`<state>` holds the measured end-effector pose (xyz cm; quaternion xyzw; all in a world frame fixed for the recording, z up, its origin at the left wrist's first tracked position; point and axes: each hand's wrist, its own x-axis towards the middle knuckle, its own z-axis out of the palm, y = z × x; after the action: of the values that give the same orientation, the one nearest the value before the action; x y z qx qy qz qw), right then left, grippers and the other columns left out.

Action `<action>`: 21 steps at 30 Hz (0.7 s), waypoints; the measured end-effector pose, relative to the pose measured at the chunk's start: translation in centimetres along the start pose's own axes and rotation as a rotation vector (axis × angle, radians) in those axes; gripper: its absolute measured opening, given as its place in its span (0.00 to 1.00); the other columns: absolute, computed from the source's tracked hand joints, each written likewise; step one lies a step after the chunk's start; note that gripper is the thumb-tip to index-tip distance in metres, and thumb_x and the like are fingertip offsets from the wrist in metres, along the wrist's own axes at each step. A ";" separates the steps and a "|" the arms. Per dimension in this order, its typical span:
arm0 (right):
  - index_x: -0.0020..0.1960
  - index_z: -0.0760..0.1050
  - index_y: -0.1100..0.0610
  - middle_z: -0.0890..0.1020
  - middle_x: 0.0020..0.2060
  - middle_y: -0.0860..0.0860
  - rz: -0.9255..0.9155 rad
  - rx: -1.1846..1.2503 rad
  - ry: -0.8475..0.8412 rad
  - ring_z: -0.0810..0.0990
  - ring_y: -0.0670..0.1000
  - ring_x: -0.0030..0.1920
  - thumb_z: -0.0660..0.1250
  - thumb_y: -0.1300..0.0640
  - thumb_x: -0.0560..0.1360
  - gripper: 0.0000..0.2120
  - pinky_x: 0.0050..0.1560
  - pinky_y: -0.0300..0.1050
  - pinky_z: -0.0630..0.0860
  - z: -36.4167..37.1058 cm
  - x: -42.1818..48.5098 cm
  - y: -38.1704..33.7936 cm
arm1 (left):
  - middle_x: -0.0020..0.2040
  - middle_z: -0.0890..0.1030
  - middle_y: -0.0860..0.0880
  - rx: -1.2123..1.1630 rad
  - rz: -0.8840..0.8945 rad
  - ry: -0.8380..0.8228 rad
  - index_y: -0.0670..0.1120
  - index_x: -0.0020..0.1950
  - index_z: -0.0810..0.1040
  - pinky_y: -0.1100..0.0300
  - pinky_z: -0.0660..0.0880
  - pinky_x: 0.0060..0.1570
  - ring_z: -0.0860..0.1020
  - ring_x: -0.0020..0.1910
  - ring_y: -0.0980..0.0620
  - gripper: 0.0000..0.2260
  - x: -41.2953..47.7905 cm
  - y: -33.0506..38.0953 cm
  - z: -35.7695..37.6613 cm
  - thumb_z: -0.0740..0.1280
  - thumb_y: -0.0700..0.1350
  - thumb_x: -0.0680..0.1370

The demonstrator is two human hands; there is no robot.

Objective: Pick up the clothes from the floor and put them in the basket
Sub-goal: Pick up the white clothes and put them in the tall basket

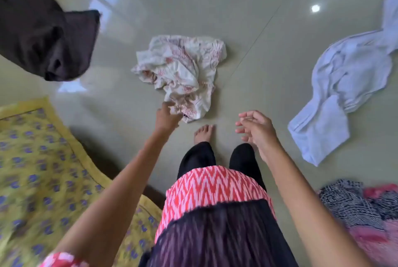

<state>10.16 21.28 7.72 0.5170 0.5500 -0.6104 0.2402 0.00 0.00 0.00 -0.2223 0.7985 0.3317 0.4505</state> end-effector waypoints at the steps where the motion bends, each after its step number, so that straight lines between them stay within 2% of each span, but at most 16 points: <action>1: 0.40 0.73 0.51 0.79 0.37 0.50 -0.031 -0.053 0.001 0.77 0.49 0.35 0.61 0.64 0.75 0.10 0.34 0.40 0.71 0.3 2.4 0.7 | 0.64 0.69 0.40 0.040 0.013 0.022 0.43 0.67 0.67 0.52 0.78 0.42 0.76 0.48 0.44 0.22 2.0 0.6 0.3 0.67 0.39 0.74; 3: 0.40 0.73 0.50 0.79 0.37 0.49 -0.071 -0.138 0.006 0.78 0.48 0.35 0.62 0.63 0.74 0.09 0.34 0.40 0.71 0.5 8.4 2.6 | 0.65 0.71 0.38 0.084 -0.003 0.057 0.43 0.70 0.63 0.48 0.80 0.48 0.78 0.53 0.40 0.28 9.3 -0.4 2.1 0.69 0.41 0.73; 5: 0.43 0.74 0.52 0.79 0.37 0.48 -0.054 -0.183 -0.007 0.78 0.47 0.36 0.62 0.62 0.74 0.05 0.33 0.39 0.72 0.7 12.9 4.5 | 0.59 0.77 0.40 0.035 -0.145 0.029 0.41 0.67 0.64 0.53 0.80 0.41 0.80 0.51 0.41 0.27 15.7 -2.1 3.4 0.70 0.41 0.71; 6: 0.46 0.74 0.53 0.79 0.37 0.49 -0.053 -0.207 -0.002 0.78 0.47 0.36 0.62 0.62 0.74 0.05 0.33 0.39 0.72 0.6 15.7 5.8 | 0.54 0.79 0.44 0.117 -0.137 0.041 0.43 0.63 0.68 0.54 0.79 0.41 0.81 0.48 0.44 0.23 22.3 -7.6 6.1 0.70 0.43 0.71; 7: 0.48 0.74 0.54 0.79 0.39 0.49 -0.043 -0.224 0.001 0.78 0.47 0.37 0.62 0.62 0.74 0.06 0.33 0.39 0.72 0.5 17.8 6.7 | 0.50 0.79 0.51 0.392 -0.061 0.175 0.49 0.59 0.70 0.51 0.78 0.46 0.81 0.47 0.48 0.18 28.6 -13.3 7.3 0.70 0.49 0.72; 8: 0.49 0.74 0.54 0.79 0.40 0.50 -0.022 -0.249 -0.007 0.78 0.48 0.38 0.62 0.62 0.74 0.06 0.33 0.39 0.73 0.4 19.5 7.4 | 0.49 0.76 0.58 0.572 0.052 0.263 0.58 0.56 0.69 0.48 0.75 0.54 0.80 0.49 0.51 0.15 33.1 -19.9 10.2 0.66 0.60 0.73; 9: 0.49 0.74 0.54 0.79 0.42 0.51 -0.017 -0.259 -0.009 0.79 0.49 0.40 0.62 0.61 0.73 0.07 0.34 0.39 0.73 0.2 21.0 8.0 | 0.50 0.73 0.62 0.589 0.098 0.227 0.64 0.56 0.67 0.46 0.68 0.62 0.78 0.54 0.53 0.16 33.6 -24.2 14.2 0.58 0.69 0.73; 10: 0.49 0.74 0.53 0.79 0.43 0.52 -0.016 -0.272 -0.009 0.79 0.49 0.41 0.63 0.61 0.73 0.07 0.34 0.40 0.74 -0.1 22.0 8.4 | 0.51 0.70 0.64 0.508 0.073 0.110 0.66 0.56 0.65 0.51 0.62 0.64 0.73 0.57 0.56 0.16 32.5 -26.2 17.5 0.50 0.70 0.74; 12: 0.48 0.74 0.52 0.79 0.43 0.52 -0.014 -0.270 -0.011 0.80 0.51 0.42 0.63 0.60 0.73 0.07 0.35 0.40 0.74 -1.0 23.4 9.1 | 0.54 0.71 0.58 0.564 0.052 0.013 0.61 0.59 0.66 0.57 0.58 0.64 0.68 0.59 0.55 0.16 28.5 -23.1 20.2 0.47 0.61 0.77; 13: 0.49 0.74 0.51 0.78 0.44 0.52 -0.015 -0.261 -0.013 0.80 0.51 0.43 0.64 0.60 0.72 0.07 0.35 0.41 0.73 -1.7 23.7 9.4 | 0.57 0.72 0.55 0.749 0.258 0.106 0.59 0.60 0.66 0.58 0.59 0.64 0.68 0.60 0.53 0.16 23.8 -18.4 19.3 0.47 0.59 0.77; 15: 0.50 0.74 0.50 0.77 0.46 0.53 -0.001 -0.217 -0.015 0.79 0.52 0.44 0.64 0.59 0.73 0.07 0.37 0.42 0.73 -3.4 22.2 9.4 | 0.60 0.72 0.55 0.884 0.287 0.052 0.59 0.62 0.66 0.57 0.60 0.65 0.68 0.63 0.51 0.17 25.6 -19.0 18.6 0.46 0.59 0.77; 16: 0.50 0.74 0.49 0.77 0.47 0.53 0.023 -0.178 -0.019 0.79 0.53 0.46 0.65 0.58 0.73 0.07 0.40 0.43 0.74 -4.2 20.9 8.9 | 0.59 0.72 0.57 0.755 0.193 0.045 0.61 0.63 0.66 0.57 0.62 0.64 0.70 0.63 0.51 0.19 27.3 -20.1 17.7 0.47 0.62 0.76; 17: 0.49 0.73 0.46 0.77 0.48 0.53 0.047 -0.114 -0.028 0.78 0.54 0.47 0.65 0.57 0.74 0.07 0.41 0.45 0.74 -5.0 19.8 9.0 | 0.56 0.74 0.59 0.759 0.197 0.013 0.61 0.65 0.67 0.57 0.66 0.60 0.73 0.61 0.52 0.20 25.2 -17.2 15.5 0.51 0.64 0.75; 18: 0.50 0.72 0.44 0.76 0.50 0.53 0.105 -0.034 -0.031 0.77 0.54 0.48 0.65 0.55 0.74 0.08 0.40 0.45 0.73 -5.9 18.3 8.4 | 0.51 0.76 0.60 0.613 0.062 -0.077 0.58 0.65 0.71 0.57 0.71 0.53 0.78 0.55 0.52 0.22 20.5 -13.1 13.4 0.58 0.64 0.74; 20: 0.56 0.70 0.41 0.75 0.53 0.51 0.220 0.129 -0.045 0.74 0.53 0.50 0.65 0.52 0.75 0.12 0.39 0.45 0.71 -7.5 15.7 8.0 | 0.43 0.82 0.49 0.225 0.183 -0.386 0.39 0.55 0.80 0.58 0.74 0.43 0.81 0.41 0.51 0.20 8.2 -2.8 11.3 0.69 0.53 0.72; 21: 0.61 0.67 0.40 0.74 0.55 0.50 0.246 0.225 -0.072 0.73 0.52 0.52 0.64 0.49 0.76 0.16 0.43 0.47 0.71 -8.6 13.9 7.5 | 0.42 0.81 0.44 0.213 0.205 -0.526 0.34 0.51 0.79 0.55 0.74 0.44 0.80 0.40 0.49 0.22 1.9 2.1 10.8 0.71 0.52 0.70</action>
<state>14.88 30.98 -6.71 0.5817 0.4017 -0.6523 0.2733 3.84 9.17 -5.00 0.0015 0.7028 0.3360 0.6270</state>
